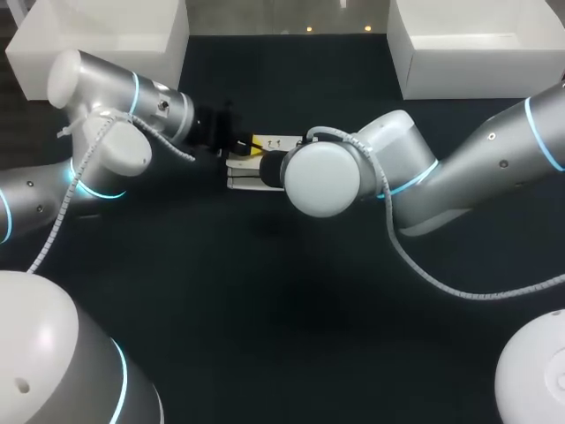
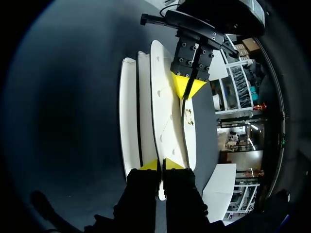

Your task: Pick up the bag, open it, inspect its contents, close it, and place it on the opposite side

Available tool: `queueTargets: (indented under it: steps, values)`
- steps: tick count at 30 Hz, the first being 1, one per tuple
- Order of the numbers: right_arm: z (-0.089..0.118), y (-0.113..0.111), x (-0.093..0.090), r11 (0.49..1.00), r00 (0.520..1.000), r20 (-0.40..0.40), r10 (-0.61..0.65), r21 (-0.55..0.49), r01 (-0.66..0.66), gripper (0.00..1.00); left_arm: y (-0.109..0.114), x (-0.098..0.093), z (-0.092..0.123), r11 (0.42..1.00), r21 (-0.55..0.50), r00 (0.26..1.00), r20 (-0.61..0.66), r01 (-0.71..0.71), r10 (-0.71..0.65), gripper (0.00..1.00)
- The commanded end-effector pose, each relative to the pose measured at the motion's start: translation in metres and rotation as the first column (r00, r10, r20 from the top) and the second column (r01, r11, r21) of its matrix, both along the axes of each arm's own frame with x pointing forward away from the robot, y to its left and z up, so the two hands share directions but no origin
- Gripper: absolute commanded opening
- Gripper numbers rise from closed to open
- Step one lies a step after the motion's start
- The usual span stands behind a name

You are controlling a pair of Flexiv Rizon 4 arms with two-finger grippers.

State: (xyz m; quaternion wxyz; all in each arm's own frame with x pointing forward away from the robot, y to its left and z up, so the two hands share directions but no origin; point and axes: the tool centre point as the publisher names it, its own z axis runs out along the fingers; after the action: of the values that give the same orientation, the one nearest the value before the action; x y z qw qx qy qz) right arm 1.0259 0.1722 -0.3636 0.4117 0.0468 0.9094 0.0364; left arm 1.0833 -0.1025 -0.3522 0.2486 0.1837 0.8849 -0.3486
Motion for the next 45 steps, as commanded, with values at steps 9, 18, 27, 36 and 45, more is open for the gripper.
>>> queueTargets:
  steps: [9, 18, 27, 36, 45]
  values:
    - [0.0, -0.001, -0.002, 1.0, 1.0, 0.004, -0.001, -0.001, 0.001, 0.0, -0.004, -0.007, 0.01, 0.998, -0.028, 0.998, 0.02, 0.06, -0.059, 0.58]
    - [0.008, 0.0, -0.005, 1.0, 1.0, 0.002, 0.001, -0.002, -0.001, 0.43, -0.001, -0.018, 0.035, 0.997, -0.053, 0.998, 0.031, 0.058, -0.056, 1.0]
    - [0.038, -0.001, -0.009, 0.999, 0.997, -0.066, 0.043, -0.008, -0.044, 1.0, 0.011, -0.021, 0.057, 0.998, -0.056, 0.998, -0.064, 0.011, -0.014, 1.0]
    - [0.065, -0.01, 0.0, 0.999, 0.967, -0.253, 0.031, -0.005, -0.034, 1.0, 0.034, -0.021, 0.065, 0.99, 0.095, 0.956, -0.265, -0.104, 0.126, 1.0]
    - [0.079, -0.014, 0.009, 1.0, 0.941, -0.339, 0.017, -0.004, -0.019, 1.0, 0.06, -0.03, 0.07, 0.974, 0.149, 0.901, -0.377, -0.17, 0.215, 1.0]
